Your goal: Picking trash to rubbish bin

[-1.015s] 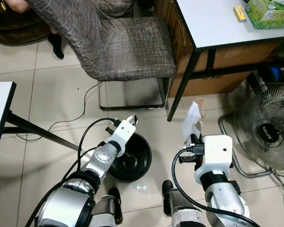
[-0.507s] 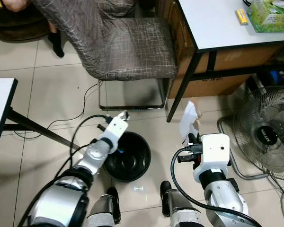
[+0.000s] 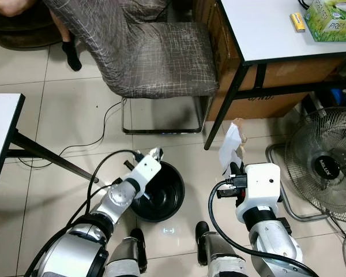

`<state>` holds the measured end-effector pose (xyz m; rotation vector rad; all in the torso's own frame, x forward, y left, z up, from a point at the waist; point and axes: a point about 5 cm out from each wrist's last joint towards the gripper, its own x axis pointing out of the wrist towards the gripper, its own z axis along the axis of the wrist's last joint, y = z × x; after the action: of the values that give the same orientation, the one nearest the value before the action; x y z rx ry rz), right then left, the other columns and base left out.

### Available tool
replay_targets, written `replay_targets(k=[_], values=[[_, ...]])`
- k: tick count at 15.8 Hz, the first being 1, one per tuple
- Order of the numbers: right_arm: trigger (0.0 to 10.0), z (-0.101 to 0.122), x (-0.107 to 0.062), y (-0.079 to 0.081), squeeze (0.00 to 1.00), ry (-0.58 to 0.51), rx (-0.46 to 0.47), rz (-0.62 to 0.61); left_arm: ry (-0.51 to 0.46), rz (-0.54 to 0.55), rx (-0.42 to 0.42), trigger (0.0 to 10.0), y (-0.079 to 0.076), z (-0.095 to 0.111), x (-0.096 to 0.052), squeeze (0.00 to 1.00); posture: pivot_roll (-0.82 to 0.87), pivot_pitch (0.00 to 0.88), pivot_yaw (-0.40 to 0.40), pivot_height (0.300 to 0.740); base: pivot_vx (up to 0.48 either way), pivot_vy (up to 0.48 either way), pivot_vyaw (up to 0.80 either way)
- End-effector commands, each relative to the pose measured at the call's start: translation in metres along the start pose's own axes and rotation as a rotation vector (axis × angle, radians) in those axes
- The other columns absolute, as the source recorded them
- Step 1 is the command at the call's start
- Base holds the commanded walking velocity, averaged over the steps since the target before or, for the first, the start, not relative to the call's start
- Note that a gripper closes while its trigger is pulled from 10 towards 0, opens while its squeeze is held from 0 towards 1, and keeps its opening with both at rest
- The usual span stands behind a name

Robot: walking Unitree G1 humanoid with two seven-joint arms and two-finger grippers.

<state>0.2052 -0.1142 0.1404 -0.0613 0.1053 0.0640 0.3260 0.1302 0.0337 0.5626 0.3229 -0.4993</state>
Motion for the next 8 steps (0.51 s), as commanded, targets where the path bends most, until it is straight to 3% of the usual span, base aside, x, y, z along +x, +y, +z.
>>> replay_targets(k=[1, 8], values=[[10.0, -0.004, -0.001, -0.003, 0.0, 0.014, -0.003, -0.008, 0.044, -0.035, 0.022, 4.3, -0.008, -0.015, -0.006, 0.0, -0.13, 0.326, -0.022, 0.74, 0.0, 0.0, 0.0], [10.0, -0.005, -0.002, -0.002, 0.0, 0.017, -0.003, -0.01, 0.105, -0.044, 0.077, 4.3, -0.007, -0.032, -0.013, 0.0, -0.13, 0.328, -0.02, 0.74, 0.0, 0.0, 0.0]])
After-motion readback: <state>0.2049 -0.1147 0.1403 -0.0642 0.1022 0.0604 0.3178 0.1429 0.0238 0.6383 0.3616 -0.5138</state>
